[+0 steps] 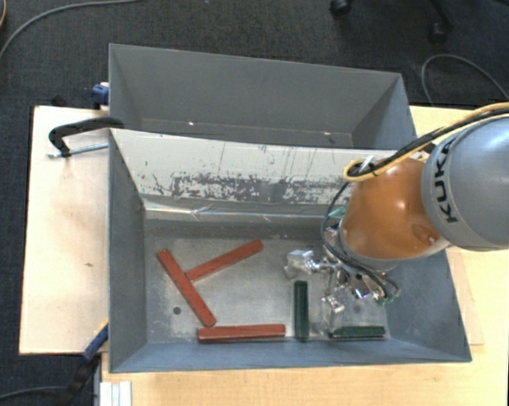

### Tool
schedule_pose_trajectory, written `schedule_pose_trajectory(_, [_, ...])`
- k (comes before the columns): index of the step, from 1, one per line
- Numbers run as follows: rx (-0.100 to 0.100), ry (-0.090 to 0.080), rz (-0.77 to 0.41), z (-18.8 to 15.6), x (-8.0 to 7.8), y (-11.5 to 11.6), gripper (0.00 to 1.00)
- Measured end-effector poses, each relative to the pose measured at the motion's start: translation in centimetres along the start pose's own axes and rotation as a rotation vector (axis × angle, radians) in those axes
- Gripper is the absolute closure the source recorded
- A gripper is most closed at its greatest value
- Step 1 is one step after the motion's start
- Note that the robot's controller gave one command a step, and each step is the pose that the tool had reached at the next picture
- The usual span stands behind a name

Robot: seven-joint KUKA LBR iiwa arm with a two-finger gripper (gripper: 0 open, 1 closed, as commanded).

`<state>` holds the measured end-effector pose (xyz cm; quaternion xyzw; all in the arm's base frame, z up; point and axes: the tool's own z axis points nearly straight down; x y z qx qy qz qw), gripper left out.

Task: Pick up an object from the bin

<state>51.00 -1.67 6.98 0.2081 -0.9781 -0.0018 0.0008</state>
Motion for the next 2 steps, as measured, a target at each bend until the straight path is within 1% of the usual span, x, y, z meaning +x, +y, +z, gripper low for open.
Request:
schedule_pose_trajectory(1, [0.003,-0.002,0.002,-0.1,0.0,-0.2,1.00])
schedule_pose_trajectory(2, [0.010,-0.014,-0.101,-15.9,0.9,1.7,1.00])
